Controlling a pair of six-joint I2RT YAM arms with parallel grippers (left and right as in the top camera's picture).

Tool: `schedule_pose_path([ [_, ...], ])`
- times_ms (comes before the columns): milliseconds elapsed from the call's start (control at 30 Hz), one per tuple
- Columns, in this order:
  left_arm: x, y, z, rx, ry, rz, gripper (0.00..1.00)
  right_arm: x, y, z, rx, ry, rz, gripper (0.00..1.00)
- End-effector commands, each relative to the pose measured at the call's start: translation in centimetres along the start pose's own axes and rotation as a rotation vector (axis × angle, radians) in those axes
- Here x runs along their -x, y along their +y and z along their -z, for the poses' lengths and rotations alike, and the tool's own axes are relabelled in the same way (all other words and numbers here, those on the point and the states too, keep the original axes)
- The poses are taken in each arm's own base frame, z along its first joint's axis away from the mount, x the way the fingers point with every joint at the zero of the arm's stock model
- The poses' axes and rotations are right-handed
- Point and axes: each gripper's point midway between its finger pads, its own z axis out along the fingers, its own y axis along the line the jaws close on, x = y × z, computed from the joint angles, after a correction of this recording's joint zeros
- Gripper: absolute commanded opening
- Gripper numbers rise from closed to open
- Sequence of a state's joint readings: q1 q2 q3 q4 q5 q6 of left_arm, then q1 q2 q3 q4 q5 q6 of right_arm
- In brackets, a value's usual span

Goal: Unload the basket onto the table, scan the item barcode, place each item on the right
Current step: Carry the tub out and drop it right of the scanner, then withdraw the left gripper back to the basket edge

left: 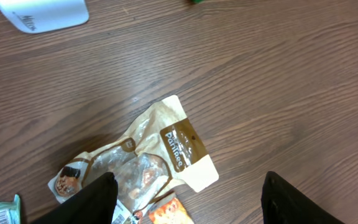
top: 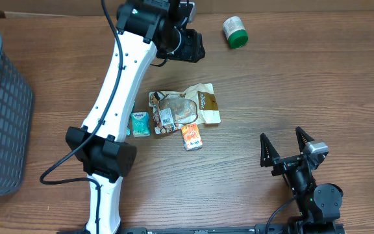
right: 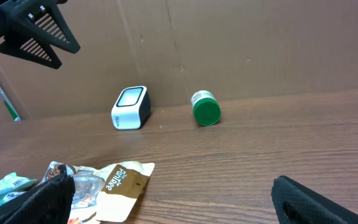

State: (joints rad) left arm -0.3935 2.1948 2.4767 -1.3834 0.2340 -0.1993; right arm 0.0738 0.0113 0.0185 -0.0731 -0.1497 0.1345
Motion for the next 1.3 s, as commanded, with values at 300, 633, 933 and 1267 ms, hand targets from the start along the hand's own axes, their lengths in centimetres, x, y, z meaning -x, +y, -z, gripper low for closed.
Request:
schedule_pose_path([
  [300,0.2,-1.1,0.6,0.012,-0.024,-0.049,0.69,-0.3,0.1,0.0,0.004,0.001,0.000,1.00],
  [633,0.3,-1.1,0.5,0.011,-0.028,-0.051,0.72,-0.3,0.1,0.0,0.004,0.001,0.000,1.00],
  [933,0.3,-0.9,0.5,0.019,-0.029,-0.050,0.85,-0.3,0.1,0.0,0.004,0.001,0.001,1.00],
  [1267,0.9,1.9,0.8,0.171,-0.057,-0.043,1.00,-0.3,0.1,0.0,0.004,0.001,0.000,1.00],
])
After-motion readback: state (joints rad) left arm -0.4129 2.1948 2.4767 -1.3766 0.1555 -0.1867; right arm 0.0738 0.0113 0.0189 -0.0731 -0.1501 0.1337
